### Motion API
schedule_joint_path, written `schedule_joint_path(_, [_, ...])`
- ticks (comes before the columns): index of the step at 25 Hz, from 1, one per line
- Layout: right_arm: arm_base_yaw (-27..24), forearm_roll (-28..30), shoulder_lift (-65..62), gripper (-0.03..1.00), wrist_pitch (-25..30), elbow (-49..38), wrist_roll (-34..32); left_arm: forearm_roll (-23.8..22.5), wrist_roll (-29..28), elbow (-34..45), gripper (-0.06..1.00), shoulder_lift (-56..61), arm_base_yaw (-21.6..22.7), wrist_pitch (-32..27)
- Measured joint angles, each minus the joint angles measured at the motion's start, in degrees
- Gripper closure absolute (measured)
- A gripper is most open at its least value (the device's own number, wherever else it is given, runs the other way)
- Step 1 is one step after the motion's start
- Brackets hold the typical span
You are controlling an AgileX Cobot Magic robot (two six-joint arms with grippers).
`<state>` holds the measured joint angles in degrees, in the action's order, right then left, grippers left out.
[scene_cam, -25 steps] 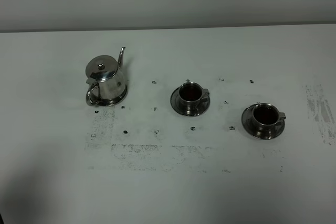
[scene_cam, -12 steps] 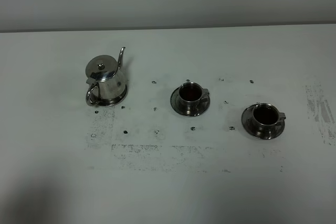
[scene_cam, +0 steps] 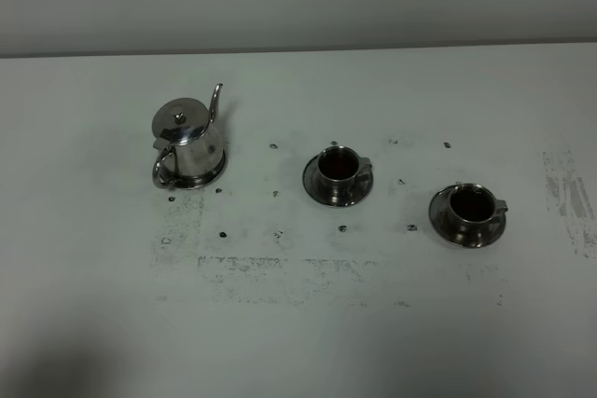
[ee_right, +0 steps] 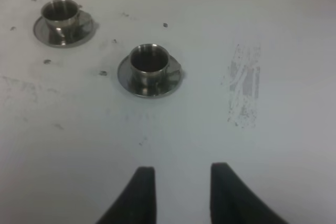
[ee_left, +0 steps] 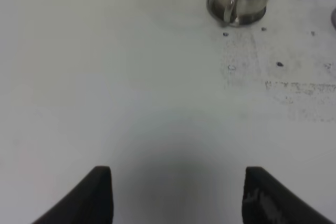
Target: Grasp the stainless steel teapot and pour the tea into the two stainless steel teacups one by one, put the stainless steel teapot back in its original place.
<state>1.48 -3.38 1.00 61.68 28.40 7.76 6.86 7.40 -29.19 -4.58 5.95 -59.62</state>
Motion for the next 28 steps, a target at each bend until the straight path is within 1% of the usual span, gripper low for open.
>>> schedule_joint_path(4, [0.0,0.0,0.0,0.73,0.0,0.0,0.0,0.2,1.1,0.0,0.43,1.8,-0.5,0.0])
schedule_joint_path(9, [0.0,0.0,0.0,0.73,0.0,0.0,0.0,0.3,1.2,0.0,0.43,2.0,-5.1,0.0])
schedule_joint_path(11, [0.0,0.0,0.0,0.73,0.0,0.0,0.0,0.3,1.2,0.0,0.43,2.0,-6.0,0.0])
schedule_joint_path(28, [0.0,0.0,0.0,0.73,0.0,0.0,0.0,0.3,1.3,0.0,0.43,2.0,-6.0,0.0])
